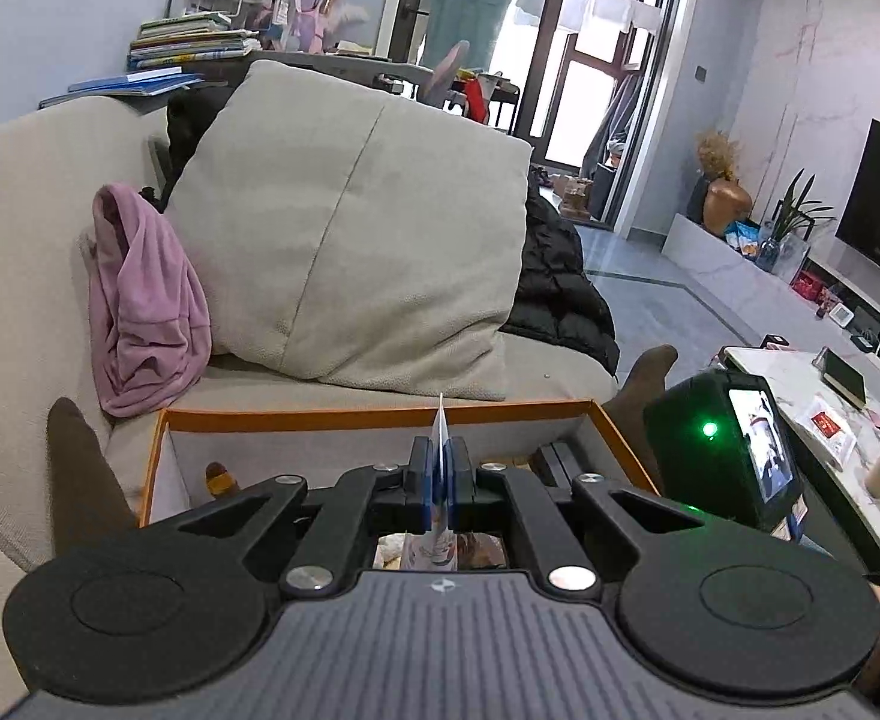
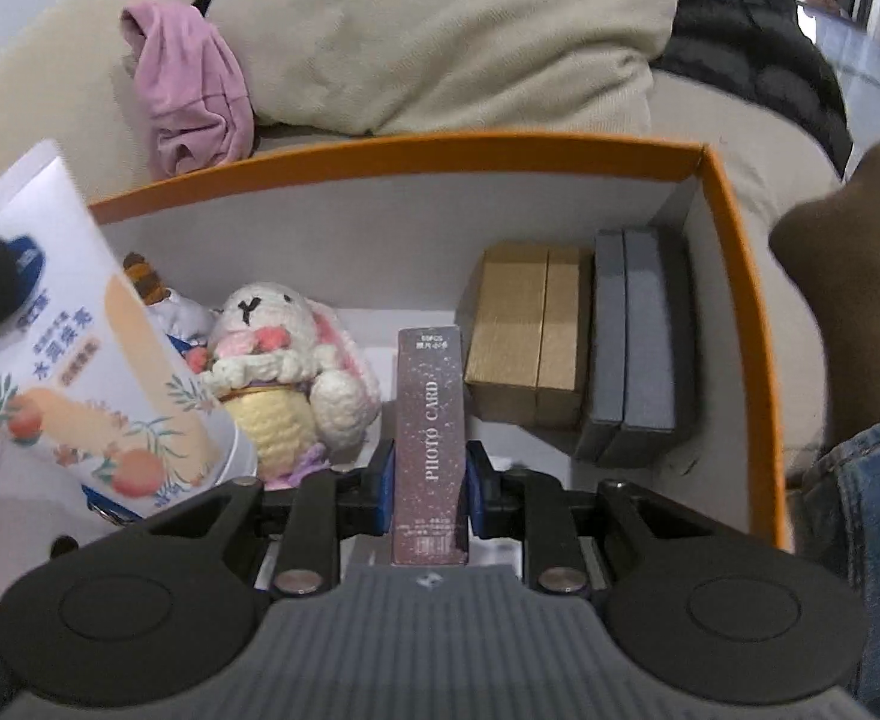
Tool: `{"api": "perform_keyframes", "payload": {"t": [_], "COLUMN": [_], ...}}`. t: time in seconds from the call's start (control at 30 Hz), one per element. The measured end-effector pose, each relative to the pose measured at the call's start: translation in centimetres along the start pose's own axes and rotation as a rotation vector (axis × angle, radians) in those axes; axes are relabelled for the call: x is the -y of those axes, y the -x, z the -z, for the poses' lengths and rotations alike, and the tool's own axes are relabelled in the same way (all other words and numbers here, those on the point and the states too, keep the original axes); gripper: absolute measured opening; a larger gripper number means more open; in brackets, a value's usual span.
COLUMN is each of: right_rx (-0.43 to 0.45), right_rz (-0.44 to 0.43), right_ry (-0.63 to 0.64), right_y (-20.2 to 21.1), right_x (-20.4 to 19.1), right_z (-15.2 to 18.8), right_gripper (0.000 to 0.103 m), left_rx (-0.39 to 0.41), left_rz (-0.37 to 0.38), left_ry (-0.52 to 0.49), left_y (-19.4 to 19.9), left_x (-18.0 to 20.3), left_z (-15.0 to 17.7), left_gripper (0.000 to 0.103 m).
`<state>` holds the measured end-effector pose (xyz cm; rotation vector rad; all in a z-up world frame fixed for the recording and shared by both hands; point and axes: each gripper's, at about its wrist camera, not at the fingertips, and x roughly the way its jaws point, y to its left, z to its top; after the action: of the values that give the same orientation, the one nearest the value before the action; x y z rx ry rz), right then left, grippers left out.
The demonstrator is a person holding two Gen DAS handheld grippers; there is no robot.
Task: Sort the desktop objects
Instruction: 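Carry the photo card box over the orange box and open the right tool, then lower the white lotion tube into the box and open the left tool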
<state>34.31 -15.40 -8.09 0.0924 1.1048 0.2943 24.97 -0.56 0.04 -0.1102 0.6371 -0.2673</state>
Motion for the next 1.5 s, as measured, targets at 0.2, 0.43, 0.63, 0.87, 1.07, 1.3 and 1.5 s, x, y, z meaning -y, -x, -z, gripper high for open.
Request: {"api": "perform_keyframes", "payload": {"t": [0.2,0.43,0.63,0.87,1.07,1.3,1.5], "right_rx": [-0.023,-0.188,-0.268,-0.218,-0.195,-0.185,-0.173], "right_rz": [-0.058,-0.012,-0.041,-0.056,-0.076,-0.131,-0.158], "right_ry": [0.145,0.444,0.321,0.226,0.192,0.175,0.184], "right_y": [2.6,2.8,-0.2,-1.1,-1.0,-1.3,-0.7], "right_x": [-0.3,-2.0,-2.1,-1.3,-0.4,-0.2,0.0], "right_z": [0.4,2.2,1.2,-0.2,-0.7,-0.6,-0.8], "right_gripper": [0.042,0.017,0.008,0.006,0.006,0.009,0.011], "left_rx": [0.004,0.025,0.017,0.009,0.040,0.045,0.006], "left_rz": [0.010,0.015,0.010,-0.007,-0.086,-0.071,-0.051], "left_ry": [0.018,0.022,0.015,-0.022,-0.106,-0.100,-0.089], "left_y": [0.0,-0.9,-2.2,-5.5,-7.9,-8.4,-8.1], "left_x": [-0.3,-0.3,-0.5,0.2,1.3,1.4,1.2], "left_z": [0.0,-0.9,-1.2,-1.8,-1.6,-0.3,-0.4], "left_gripper": [0.004,0.004,0.004,0.004,0.004,0.004,0.004]}}
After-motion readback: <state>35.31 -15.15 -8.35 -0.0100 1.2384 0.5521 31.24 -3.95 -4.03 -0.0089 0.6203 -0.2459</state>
